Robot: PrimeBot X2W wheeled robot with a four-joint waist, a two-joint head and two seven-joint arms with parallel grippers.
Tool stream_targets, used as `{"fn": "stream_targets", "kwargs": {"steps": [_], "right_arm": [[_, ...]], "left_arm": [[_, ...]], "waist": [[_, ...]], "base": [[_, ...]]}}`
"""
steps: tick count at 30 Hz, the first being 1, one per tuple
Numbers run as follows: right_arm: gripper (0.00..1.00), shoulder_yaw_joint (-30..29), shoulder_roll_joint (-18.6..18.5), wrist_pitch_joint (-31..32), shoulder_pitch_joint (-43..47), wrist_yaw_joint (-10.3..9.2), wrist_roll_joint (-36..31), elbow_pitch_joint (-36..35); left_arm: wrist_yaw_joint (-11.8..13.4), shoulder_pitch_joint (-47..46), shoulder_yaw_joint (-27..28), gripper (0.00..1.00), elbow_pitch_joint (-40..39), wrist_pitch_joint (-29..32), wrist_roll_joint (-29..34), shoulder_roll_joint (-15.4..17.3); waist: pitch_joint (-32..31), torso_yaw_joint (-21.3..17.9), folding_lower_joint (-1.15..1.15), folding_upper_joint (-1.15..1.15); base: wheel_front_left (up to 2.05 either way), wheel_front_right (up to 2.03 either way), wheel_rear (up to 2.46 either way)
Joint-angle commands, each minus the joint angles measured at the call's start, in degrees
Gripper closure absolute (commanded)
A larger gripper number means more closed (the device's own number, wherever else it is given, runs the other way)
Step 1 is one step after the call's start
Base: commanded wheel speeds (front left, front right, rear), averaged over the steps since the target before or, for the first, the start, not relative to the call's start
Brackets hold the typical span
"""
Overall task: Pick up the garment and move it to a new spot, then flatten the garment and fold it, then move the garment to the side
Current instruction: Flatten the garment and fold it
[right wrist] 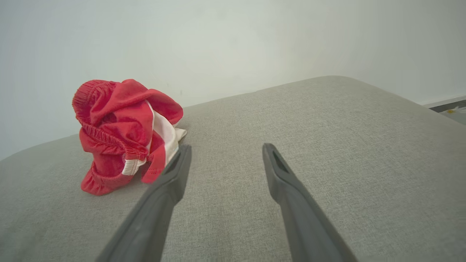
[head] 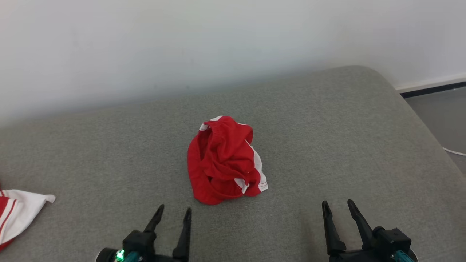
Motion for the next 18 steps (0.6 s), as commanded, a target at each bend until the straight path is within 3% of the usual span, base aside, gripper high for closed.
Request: {"fn": "stream_targets", "kwargs": {"steps": [1,11,18], "right_arm": [[0.00,0.23,0.08,-0.14,-0.43,-0.12,0.45,0.04],[0.00,0.97,0.08,-0.46,-1.65,-0.12,1.54,0.47],[0.00,1.65,0.10,-0.57,-2.23,-0.12,2.35,1.00]], "left_arm": [[-0.10,-1.94,-1.30,0.00,1.22,0.87,-0.40,0.20],[-0.34,-12.89,-11.23,0.00,11.48,6.05,-4.23,1.60],[0.53,-17.11,-12.15,0.00,17.41,6.28,-5.20,2.06]], "waist": [[1.27,-2.80,0.00,0.00],[3.79,-10.71,0.00,0.00],[5.14,-13.84,0.00,0.00]], "base": [[0.00,0.00,0.00],[0.00,0.00,0.00],[0.00,0.00,0.00]]}}
